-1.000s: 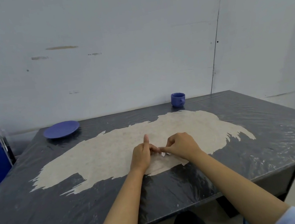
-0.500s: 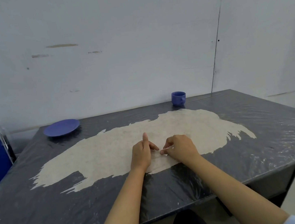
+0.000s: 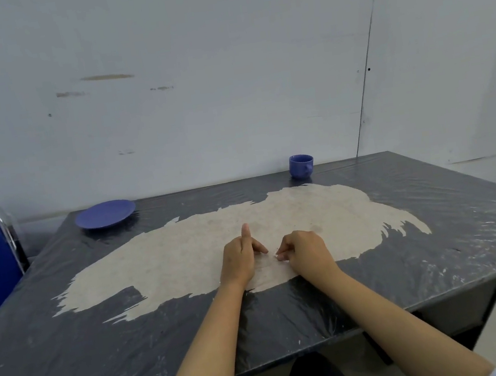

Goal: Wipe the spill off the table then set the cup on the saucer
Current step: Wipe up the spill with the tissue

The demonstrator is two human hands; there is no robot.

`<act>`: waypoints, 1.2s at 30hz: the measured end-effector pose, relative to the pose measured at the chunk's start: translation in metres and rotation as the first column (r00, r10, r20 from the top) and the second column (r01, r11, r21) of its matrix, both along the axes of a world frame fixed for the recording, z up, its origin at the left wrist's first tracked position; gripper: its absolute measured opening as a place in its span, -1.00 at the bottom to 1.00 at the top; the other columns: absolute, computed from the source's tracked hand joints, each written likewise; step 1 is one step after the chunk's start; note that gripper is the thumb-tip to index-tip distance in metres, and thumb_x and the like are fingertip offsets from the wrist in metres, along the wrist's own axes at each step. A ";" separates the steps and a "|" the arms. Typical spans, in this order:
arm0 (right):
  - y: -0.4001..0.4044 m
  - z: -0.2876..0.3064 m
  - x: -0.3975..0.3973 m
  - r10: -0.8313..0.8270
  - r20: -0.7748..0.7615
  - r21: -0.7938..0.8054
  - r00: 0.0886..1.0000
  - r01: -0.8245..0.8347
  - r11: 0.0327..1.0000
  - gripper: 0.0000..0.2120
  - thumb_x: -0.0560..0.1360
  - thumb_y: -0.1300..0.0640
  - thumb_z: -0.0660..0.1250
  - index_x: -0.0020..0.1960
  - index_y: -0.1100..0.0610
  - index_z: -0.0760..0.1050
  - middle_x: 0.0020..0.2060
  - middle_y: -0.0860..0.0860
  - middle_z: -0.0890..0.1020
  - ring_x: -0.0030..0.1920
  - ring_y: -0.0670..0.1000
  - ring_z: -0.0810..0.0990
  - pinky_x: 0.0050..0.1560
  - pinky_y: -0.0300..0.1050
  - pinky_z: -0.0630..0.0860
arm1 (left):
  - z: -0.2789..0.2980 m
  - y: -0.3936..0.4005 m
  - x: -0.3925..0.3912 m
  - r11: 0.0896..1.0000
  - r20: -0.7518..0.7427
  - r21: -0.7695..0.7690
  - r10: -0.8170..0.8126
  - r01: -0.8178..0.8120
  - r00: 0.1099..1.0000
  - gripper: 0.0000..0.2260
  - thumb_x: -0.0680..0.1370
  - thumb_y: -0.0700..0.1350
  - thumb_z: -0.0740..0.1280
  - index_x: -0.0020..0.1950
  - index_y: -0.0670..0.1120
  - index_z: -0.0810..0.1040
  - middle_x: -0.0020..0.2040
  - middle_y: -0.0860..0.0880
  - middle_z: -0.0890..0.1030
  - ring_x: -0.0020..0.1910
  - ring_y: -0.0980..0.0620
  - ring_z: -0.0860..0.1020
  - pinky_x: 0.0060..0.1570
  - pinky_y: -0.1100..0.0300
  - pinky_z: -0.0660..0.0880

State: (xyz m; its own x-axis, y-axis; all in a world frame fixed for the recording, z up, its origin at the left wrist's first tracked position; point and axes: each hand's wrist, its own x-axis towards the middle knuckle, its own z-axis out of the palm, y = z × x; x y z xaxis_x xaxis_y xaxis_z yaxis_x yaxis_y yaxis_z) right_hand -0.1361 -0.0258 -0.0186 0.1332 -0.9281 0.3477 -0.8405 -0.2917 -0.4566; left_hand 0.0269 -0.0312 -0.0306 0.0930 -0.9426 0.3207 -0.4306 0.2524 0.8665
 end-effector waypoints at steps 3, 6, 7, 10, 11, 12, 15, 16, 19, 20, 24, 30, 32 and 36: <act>0.001 -0.003 -0.003 0.006 -0.018 -0.013 1.000 -0.007 1.000 -0.84 0.40 0.31 0.39 -0.20 0.08 0.67 -0.24 -0.07 0.69 -0.28 -0.15 0.54 -0.19 -0.32 0.44 | 0.000 0.000 0.000 1.000 -0.006 0.007 -0.008 0.008 1.000 -0.29 0.67 0.17 -0.11 -0.29 -0.11 0.71 -0.26 0.01 0.70 -0.14 0.08 0.63 0.10 0.07 0.55; -0.001 -0.001 -0.003 -0.008 0.018 0.008 1.000 0.008 1.000 -0.86 0.43 0.28 0.39 -0.18 0.08 0.67 -0.21 -0.06 0.68 -0.20 -0.08 0.60 -0.11 -0.24 0.51 | 0.001 0.001 0.000 1.000 -0.012 0.012 -0.011 0.011 1.000 -0.29 0.67 0.16 -0.12 -0.29 -0.12 0.71 -0.25 0.01 0.71 -0.13 0.08 0.63 0.13 0.06 0.54; -0.003 0.001 -0.005 -0.023 0.065 0.017 0.998 0.022 1.000 -0.86 0.43 0.27 0.39 -0.18 0.08 0.67 -0.23 -0.07 0.68 -0.20 -0.10 0.61 -0.10 -0.25 0.52 | 0.001 0.001 0.000 1.000 -0.014 0.014 -0.012 0.012 1.000 -0.28 0.67 0.16 -0.12 -0.29 -0.12 0.71 -0.25 0.01 0.71 -0.13 0.07 0.63 0.13 0.06 0.54; -0.015 0.010 -0.014 -0.064 0.239 0.036 0.969 0.057 0.998 -0.89 0.43 0.24 0.42 -0.19 0.07 0.68 -0.29 -0.13 0.66 -0.25 -0.21 0.59 -0.17 -0.41 0.44 | 0.001 0.000 0.000 1.000 -0.014 0.026 -0.010 0.010 1.000 -0.28 0.67 0.17 -0.12 -0.30 -0.11 0.71 -0.25 0.01 0.71 -0.12 0.07 0.64 0.14 0.08 0.54; -0.019 0.013 -0.017 -0.063 0.243 0.042 0.968 0.054 0.998 -0.92 0.43 0.21 0.44 -0.19 0.07 0.68 -0.29 -0.13 0.66 -0.25 -0.22 0.58 -0.19 -0.45 0.41 | 0.001 0.000 0.000 1.000 -0.013 0.027 -0.010 0.010 1.000 -0.28 0.67 0.17 -0.12 -0.29 -0.11 0.71 -0.25 0.02 0.71 -0.12 0.07 0.64 0.13 0.09 0.54; -0.024 0.015 -0.020 -0.057 0.233 0.055 0.971 0.046 0.997 -0.96 0.43 0.18 0.46 -0.17 0.07 0.68 -0.27 -0.12 0.66 -0.25 -0.22 0.58 -0.19 -0.46 0.40 | 0.001 0.000 -0.001 1.000 -0.014 0.026 -0.011 0.012 1.000 -0.28 0.67 0.17 -0.13 -0.29 -0.10 0.71 -0.24 0.02 0.71 -0.12 0.08 0.64 0.12 0.10 0.54; -0.034 0.017 -0.021 -0.047 0.196 0.102 0.980 0.028 0.994 -0.97 0.43 0.13 0.48 -0.15 0.07 0.69 -0.26 -0.11 0.66 -0.21 -0.16 0.60 -0.11 -0.33 0.48 | 0.000 -0.001 -0.001 1.000 -0.024 0.021 -0.016 0.016 1.000 -0.28 0.67 0.17 -0.13 -0.30 -0.10 0.71 -0.25 0.01 0.71 -0.14 0.09 0.64 0.08 0.14 0.54; -0.036 0.017 -0.020 -0.035 0.193 0.109 0.981 0.014 0.994 -0.97 0.42 0.12 0.49 -0.15 0.06 0.69 -0.27 -0.13 0.66 -0.21 -0.16 0.60 -0.10 -0.31 0.50 | 0.000 -0.001 0.000 1.000 -0.026 0.022 -0.015 0.016 1.000 -0.28 0.66 0.18 -0.13 -0.30 -0.10 0.71 -0.25 0.02 0.71 -0.14 0.09 0.64 0.07 0.16 0.54; -0.039 0.019 -0.011 0.038 0.173 0.112 0.984 -0.058 0.992 -0.98 0.41 0.10 0.49 -0.16 0.02 0.69 -0.28 -0.17 0.67 -0.21 -0.19 0.61 -0.18 -0.38 0.45 | 0.001 -0.001 0.000 1.000 -0.039 0.026 -0.012 0.013 0.999 -0.28 0.67 0.18 -0.13 -0.29 -0.11 0.71 -0.25 0.01 0.71 -0.15 0.09 0.64 0.03 0.20 0.53; -0.040 0.020 -0.008 0.068 0.160 0.119 0.985 -0.088 0.989 -0.97 0.41 0.11 0.49 -0.15 0.02 0.70 -0.27 -0.16 0.68 -0.22 -0.21 0.60 -0.20 -0.41 0.43 | 0.001 -0.001 0.000 1.000 -0.052 0.022 -0.003 0.004 0.999 -0.29 0.67 0.17 -0.12 -0.29 -0.13 0.69 -0.25 0.00 0.70 -0.16 0.08 0.63 0.02 0.19 0.53; -0.040 0.026 -0.004 0.175 0.067 0.172 0.982 -0.184 0.968 -0.94 0.42 0.15 0.48 -0.12 0.06 0.71 -0.22 -0.13 0.69 -0.22 -0.21 0.58 -0.24 -0.46 0.40 | 0.004 0.004 -0.001 0.999 -0.134 0.000 0.046 -0.047 0.990 -0.43 0.67 0.15 -0.04 -0.30 -0.15 0.54 -0.22 -0.16 0.65 -0.23 0.00 0.56 -0.01 0.03 0.54; -0.035 0.032 -0.022 0.237 0.014 0.238 0.971 -0.233 0.943 -0.94 0.40 0.10 0.49 -0.14 -0.02 0.72 -0.22 -0.18 0.70 -0.16 -0.21 0.60 -0.11 -0.40 0.45 | 0.006 0.006 -0.002 0.999 -0.134 0.015 0.044 -0.042 0.990 -0.44 0.67 0.14 -0.03 -0.29 -0.16 0.53 -0.20 -0.19 0.66 -0.14 -0.12 0.60 0.05 -0.03 0.56; -0.033 0.035 -0.029 0.242 0.020 0.268 0.970 -0.238 0.934 -0.95 0.39 0.08 0.50 -0.15 -0.03 0.72 -0.23 -0.19 0.71 -0.17 -0.24 0.61 -0.07 -0.38 0.48 | 0.007 0.006 -0.002 0.999 -0.120 0.018 0.047 -0.045 0.992 -0.44 0.67 0.14 -0.03 -0.29 -0.16 0.53 -0.20 -0.19 0.66 -0.14 -0.13 0.60 0.06 -0.04 0.56; -0.027 0.039 -0.035 0.242 0.013 0.306 0.970 -0.234 0.923 -0.94 0.37 0.04 0.52 -0.16 -0.03 0.72 -0.24 -0.20 0.71 -0.16 -0.26 0.62 -0.06 -0.41 0.46 | 0.009 0.008 -0.003 0.999 -0.098 0.023 0.048 -0.046 0.994 -0.43 0.67 0.14 -0.04 -0.27 -0.18 0.54 -0.19 -0.20 0.65 -0.15 -0.12 0.59 0.06 -0.04 0.55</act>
State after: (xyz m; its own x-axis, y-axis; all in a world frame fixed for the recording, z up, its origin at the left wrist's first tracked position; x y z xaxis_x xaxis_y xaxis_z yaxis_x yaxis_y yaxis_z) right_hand -0.1707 -0.0532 0.0207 0.3682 -0.9285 0.0490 -0.7756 -0.3357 -0.5345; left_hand 0.0242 -0.0229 -0.0221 0.1680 -0.9428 0.2879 -0.3537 0.2150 0.9103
